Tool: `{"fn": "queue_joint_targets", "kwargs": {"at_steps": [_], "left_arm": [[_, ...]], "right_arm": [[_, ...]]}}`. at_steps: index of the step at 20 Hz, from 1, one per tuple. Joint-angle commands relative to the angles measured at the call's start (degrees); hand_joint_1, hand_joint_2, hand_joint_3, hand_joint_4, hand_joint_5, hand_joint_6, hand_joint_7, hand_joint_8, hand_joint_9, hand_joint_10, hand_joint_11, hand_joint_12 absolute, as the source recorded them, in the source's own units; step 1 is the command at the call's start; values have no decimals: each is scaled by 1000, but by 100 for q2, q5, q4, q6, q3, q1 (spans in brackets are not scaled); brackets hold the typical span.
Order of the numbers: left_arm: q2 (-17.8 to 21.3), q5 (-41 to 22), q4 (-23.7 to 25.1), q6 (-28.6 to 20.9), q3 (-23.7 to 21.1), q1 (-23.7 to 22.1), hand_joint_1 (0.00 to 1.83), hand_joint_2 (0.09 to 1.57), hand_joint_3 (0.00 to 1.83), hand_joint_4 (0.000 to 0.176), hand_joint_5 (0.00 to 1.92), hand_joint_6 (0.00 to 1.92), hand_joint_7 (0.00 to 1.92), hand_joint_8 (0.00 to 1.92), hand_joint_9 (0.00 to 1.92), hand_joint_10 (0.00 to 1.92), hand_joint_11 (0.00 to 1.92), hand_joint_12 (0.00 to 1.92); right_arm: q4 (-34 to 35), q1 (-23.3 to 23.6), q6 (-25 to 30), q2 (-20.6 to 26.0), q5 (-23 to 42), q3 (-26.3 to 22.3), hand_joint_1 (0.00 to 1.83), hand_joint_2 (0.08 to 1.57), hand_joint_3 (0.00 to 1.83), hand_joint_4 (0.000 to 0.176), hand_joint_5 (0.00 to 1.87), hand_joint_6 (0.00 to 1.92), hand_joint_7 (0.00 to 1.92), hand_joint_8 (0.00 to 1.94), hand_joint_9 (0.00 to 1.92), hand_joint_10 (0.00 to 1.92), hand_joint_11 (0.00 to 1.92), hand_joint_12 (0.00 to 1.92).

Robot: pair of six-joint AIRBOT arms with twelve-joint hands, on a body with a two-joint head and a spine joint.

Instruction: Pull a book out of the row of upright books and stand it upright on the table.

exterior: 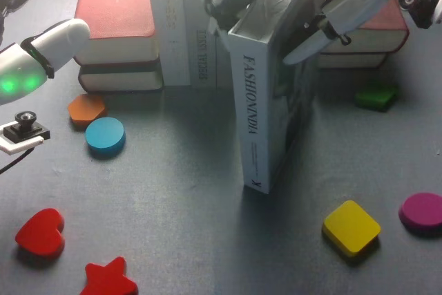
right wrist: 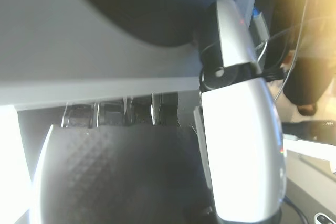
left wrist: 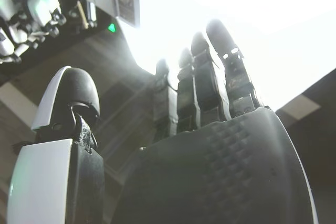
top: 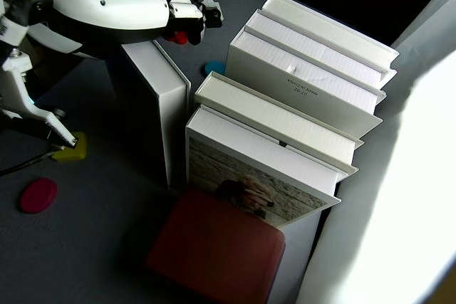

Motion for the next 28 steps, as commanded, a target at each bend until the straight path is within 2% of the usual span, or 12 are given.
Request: {"fn": "queue_joint_targets", "kwargs": {"at_steps": [1,3,5,11,13,15,19,20,24,25,26,28], "left_arm": [[-7,-714,-61,-50,2,-36,672,1274,0,9,303,0,214,1,248,2,0,1087],[-3,-730,-70,-54,-3,-36,680,1268,0,11,311,3,232,3,282,12,0,1125],[-3,-737,-72,-60,-4,-36,683,1268,0,8,315,4,241,6,284,12,0,1124],[6,-768,-98,-70,-22,-7,658,1265,0,29,312,1,233,1,247,3,0,1063],[12,-785,-107,-71,-35,13,626,1262,0,42,300,0,219,0,248,2,0,1085],[24,-806,-121,-71,-49,28,682,1259,0,32,311,2,228,1,251,2,0,1120],[30,-827,-145,-74,-62,54,726,1251,0,33,321,4,242,3,266,7,0,1088],[32,-839,-157,-82,-65,70,715,1248,0,31,321,2,248,3,279,9,0,1133],[35,-853,-160,-90,-66,76,712,1247,0,27,319,1,247,1,278,7,0,1143],[41,-860,-160,-90,-71,76,684,1249,0,36,309,1,244,0,271,4,0,1140],[46,-867,-160,-90,-78,76,691,1250,0,35,295,0,234,0,262,1,0,1132],[53,-886,-160,-90,-84,86,664,1262,1,33,276,1,183,0,241,0,0,1132]], "right_arm": [[305,-23,-30,-10,-77,2,1065,1192,0,0,227,620,419,201,0,322,0,1],[307,-30,-36,27,-75,-15,1001,1196,1,0,87,433,432,196,44,218,0,0],[337,-29,-57,100,-73,-61,950,1159,0,0,93,199,166,37,2,44,0,0],[561,-5,-199,377,-64,-225,946,1091,0,0,25,47,159,35,122,58,9,4],[657,11,-247,477,-36,-280,959,1099,0,0,46,45,228,21,82,593,0,1083],[839,28,-380,657,-11,-406,967,1135,5,0,60,13,210,9,19,849,0,1241],[1132,73,-620,925,23,-597,737,1175,3,0,0,0,54,7,0,717,0,1534],[1247,86,-695,968,23,-613,621,1153,0,11,0,0,10,1,0,159,0,1462],[1601,240,-1073,1316,20,-853,427,1186,6,29,0,0,0,0,0,5,0,1795],[1745,274,-1201,1448,19,-941,446,1188,4,105,5,762,1,0,0,0,0,1896],[1986,293,-1414,1601,11,-1035,401,1305,60,87,0,152,0,0,0,0,0,1916],[2404,293,-1875,1856,-63,-1192,225,1287,49,0,0,0,0,0,2,1,0,1921]]}}
